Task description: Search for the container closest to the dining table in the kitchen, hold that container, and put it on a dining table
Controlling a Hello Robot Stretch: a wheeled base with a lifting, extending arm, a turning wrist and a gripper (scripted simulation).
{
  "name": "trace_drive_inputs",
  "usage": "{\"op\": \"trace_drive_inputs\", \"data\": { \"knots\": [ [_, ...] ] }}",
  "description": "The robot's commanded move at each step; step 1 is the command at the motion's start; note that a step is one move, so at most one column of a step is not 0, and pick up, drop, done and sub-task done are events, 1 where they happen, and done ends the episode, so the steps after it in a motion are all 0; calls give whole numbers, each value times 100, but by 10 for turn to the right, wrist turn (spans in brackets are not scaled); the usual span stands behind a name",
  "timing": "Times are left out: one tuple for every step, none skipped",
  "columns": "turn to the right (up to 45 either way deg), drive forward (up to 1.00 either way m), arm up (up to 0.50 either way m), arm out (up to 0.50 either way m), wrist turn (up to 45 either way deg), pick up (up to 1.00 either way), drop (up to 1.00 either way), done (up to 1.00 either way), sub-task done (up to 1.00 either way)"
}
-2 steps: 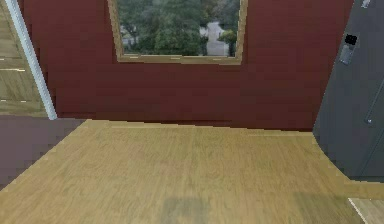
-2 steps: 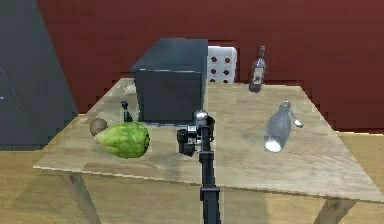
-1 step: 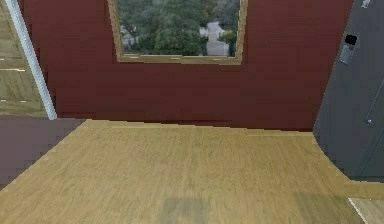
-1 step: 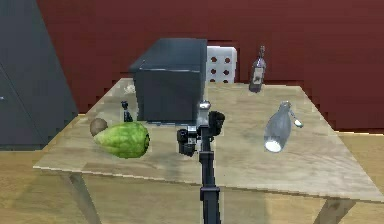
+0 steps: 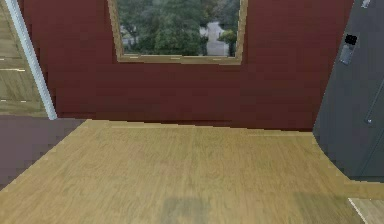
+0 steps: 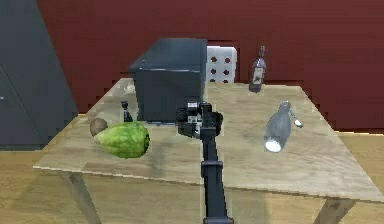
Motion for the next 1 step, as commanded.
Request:
{"op": "trace_drive_inputs", "data": {
  "knots": [
    [0, 0, 0, -8, 0, 0, 0, 0, 0]
  ]
}}
